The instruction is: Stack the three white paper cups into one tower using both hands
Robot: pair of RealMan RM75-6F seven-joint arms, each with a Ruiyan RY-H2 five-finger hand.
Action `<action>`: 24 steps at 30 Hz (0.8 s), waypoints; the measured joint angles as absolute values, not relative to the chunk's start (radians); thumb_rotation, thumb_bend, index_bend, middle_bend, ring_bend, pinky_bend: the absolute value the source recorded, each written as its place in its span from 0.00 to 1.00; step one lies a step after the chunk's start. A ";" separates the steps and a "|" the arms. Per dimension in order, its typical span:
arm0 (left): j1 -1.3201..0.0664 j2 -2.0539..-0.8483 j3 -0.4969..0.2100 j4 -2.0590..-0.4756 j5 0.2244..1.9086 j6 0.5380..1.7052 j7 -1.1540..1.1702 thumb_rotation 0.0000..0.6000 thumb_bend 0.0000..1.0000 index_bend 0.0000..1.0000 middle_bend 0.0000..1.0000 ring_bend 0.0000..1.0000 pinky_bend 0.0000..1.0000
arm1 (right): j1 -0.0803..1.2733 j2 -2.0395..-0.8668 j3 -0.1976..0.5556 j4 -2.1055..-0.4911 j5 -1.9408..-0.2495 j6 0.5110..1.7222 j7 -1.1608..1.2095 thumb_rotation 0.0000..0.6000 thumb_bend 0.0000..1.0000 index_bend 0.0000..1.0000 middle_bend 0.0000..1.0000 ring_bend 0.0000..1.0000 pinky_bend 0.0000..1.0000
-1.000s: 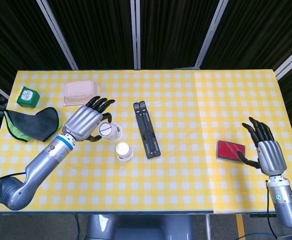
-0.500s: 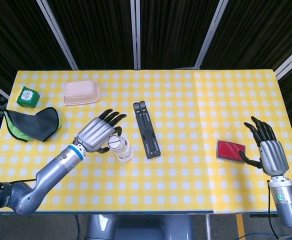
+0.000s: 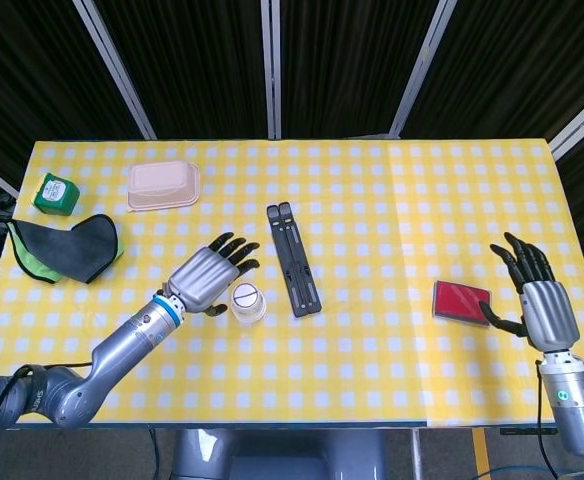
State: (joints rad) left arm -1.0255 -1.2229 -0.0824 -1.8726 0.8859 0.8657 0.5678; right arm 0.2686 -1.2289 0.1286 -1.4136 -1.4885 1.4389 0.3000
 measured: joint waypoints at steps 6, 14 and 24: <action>-0.994 -1.240 -0.071 -1.872 0.909 0.932 0.558 1.00 0.13 0.00 0.00 0.00 0.00 | 0.267 -1.227 0.131 -1.415 -1.485 1.434 0.294 1.00 0.20 0.14 0.00 0.00 0.00; -0.839 -1.251 -0.019 -1.873 1.074 1.168 0.512 1.00 0.13 0.00 0.00 0.00 0.00 | 0.268 -1.232 0.124 -1.417 -1.479 1.412 0.237 1.00 0.20 0.12 0.00 0.00 0.00; -0.507 -1.289 0.113 -1.750 1.272 1.547 0.449 1.00 0.06 0.00 0.00 0.00 0.00 | 0.252 -1.243 0.114 -1.441 -1.446 1.401 0.089 1.00 0.18 0.08 0.00 0.00 0.00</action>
State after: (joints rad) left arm -0.5072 -1.2890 0.1131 -1.7502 1.2719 1.5472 0.4493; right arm 0.2518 -1.2435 0.1144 -1.4412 -1.4458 1.4013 0.0888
